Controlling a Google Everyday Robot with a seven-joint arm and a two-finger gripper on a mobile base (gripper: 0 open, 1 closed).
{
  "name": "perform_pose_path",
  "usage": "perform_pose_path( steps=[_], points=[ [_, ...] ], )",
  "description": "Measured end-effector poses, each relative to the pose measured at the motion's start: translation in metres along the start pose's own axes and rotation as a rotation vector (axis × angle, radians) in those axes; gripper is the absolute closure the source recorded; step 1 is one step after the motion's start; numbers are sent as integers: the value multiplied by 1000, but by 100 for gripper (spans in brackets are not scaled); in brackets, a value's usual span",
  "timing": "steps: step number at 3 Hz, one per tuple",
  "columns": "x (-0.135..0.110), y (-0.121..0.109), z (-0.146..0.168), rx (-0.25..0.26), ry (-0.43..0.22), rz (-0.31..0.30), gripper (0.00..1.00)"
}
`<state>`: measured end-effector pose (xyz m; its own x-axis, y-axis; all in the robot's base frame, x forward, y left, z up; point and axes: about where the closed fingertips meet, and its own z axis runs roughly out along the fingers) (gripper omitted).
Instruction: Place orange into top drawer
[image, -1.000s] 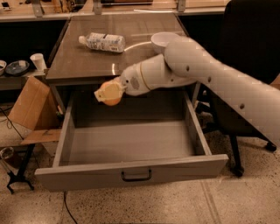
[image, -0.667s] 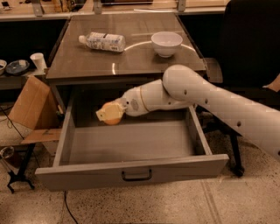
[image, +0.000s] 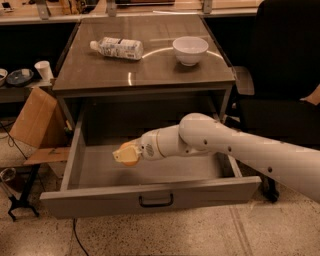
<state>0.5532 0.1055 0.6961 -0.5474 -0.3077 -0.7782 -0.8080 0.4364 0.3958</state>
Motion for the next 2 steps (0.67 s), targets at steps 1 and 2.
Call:
perform_pose_path(
  steps=[1, 2],
  points=[
    [3, -3, -8, 63, -8, -21, 52],
    [9, -4, -14, 86, -7, -24, 29]
  ],
)
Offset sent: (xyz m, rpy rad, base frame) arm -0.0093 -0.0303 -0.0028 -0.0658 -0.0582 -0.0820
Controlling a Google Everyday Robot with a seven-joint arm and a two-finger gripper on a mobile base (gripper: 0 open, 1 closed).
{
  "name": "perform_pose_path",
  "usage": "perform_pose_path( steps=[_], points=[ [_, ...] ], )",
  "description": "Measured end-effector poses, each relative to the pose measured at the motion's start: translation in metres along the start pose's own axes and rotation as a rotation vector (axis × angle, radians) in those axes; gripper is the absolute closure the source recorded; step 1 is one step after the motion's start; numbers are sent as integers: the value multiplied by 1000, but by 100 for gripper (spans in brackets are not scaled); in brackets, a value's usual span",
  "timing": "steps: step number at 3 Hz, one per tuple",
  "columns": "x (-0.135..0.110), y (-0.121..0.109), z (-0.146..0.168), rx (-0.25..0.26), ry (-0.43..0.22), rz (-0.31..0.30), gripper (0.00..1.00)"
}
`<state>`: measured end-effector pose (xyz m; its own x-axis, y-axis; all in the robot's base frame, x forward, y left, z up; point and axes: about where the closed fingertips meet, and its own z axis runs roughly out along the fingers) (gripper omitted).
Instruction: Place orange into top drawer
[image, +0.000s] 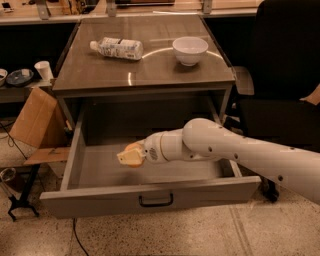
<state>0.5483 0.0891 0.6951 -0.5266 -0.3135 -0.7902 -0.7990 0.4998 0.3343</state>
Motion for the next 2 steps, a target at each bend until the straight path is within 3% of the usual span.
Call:
perform_pose_path(
  steps=[1, 2],
  points=[
    [0, 0, 0, 0, 0, 0, 6],
    [0, 0, 0, 0, 0, 0, 0]
  ],
)
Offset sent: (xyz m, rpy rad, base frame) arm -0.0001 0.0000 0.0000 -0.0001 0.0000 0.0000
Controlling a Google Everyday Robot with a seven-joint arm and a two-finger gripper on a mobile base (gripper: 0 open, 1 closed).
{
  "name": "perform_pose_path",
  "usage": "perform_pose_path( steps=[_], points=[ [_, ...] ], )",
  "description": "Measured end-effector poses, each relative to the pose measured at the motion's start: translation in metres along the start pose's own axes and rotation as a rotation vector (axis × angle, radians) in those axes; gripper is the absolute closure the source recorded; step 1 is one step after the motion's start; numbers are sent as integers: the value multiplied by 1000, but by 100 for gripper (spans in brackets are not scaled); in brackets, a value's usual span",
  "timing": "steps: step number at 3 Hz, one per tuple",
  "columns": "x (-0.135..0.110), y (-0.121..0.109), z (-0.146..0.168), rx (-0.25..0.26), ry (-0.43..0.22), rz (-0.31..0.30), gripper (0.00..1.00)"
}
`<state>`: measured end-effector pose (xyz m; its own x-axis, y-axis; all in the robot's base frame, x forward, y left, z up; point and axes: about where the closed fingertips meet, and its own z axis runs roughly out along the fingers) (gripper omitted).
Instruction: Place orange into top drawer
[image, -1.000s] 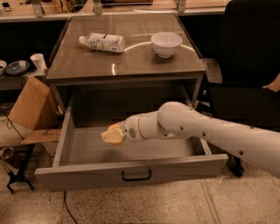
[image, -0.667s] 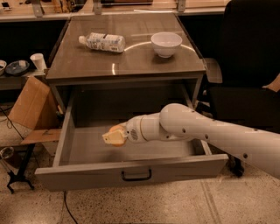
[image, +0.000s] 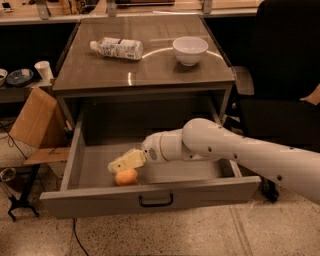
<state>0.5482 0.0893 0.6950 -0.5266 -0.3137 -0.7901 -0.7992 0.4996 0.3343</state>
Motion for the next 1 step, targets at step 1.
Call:
perform_pose_path(
  steps=[1],
  points=[
    [0, 0, 0, 0, 0, 0, 0]
  ],
)
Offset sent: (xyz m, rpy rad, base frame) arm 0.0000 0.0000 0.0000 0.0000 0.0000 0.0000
